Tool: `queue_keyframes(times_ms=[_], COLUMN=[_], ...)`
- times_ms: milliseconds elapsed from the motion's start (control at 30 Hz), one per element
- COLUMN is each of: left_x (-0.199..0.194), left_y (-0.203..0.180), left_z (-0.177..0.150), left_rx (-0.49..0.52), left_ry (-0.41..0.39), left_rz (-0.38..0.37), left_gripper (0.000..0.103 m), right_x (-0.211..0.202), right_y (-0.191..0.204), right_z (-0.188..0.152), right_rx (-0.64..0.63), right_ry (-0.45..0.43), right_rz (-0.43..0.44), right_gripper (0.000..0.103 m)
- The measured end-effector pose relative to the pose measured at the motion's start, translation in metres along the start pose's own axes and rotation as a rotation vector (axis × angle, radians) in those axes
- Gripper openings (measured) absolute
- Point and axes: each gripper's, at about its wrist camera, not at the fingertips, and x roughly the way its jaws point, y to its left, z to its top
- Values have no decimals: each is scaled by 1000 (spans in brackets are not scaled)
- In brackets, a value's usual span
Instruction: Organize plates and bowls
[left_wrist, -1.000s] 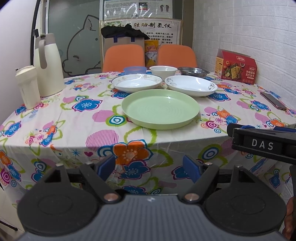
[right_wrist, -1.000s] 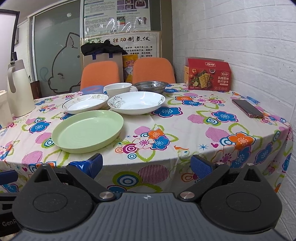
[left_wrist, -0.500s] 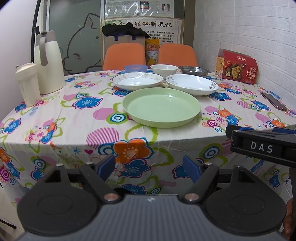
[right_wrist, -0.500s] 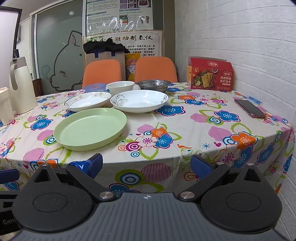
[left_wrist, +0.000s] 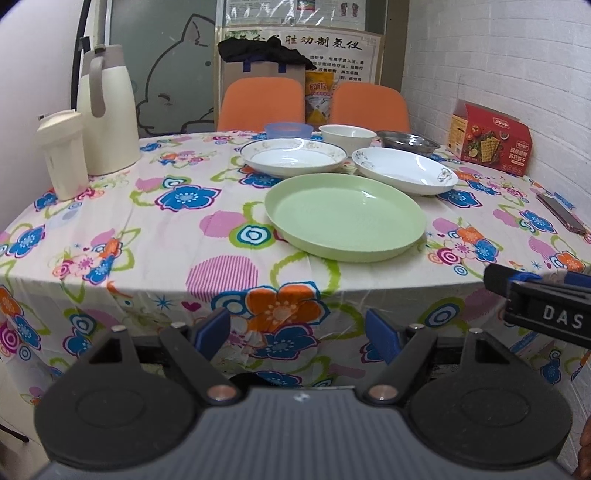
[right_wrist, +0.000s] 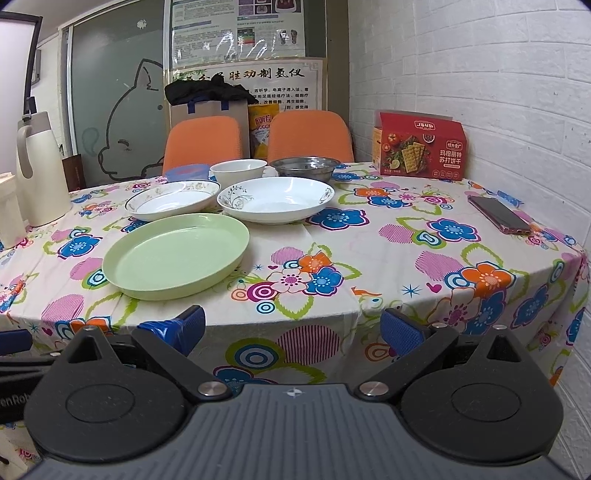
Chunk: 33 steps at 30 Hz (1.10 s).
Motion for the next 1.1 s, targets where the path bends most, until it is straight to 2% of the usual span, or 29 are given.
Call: queue_keyframes(times_ms=[200,433,600,933,1100], left_x=[22,54,87,157,164], left_y=[11,36,39,29,21], left_z=[26,60,85,118,118], left_rx=[-10,-59,-67,-26,40], left_ry=[24,60,109,229,226], left_rz=[4,-27,-33,-73,-75], left_gripper=[79,79,79,79,78], right_x=[13,50,84,142,152], right_y=[-7,10,23,41,43], right_z=[12,30,45,57,57], right_rx=[13,-51,-100,-190,-178], right_ry=[-14,45,97,205,207], right_rz=[31,121,161,234,281], right_gripper=[89,89,89,89,89])
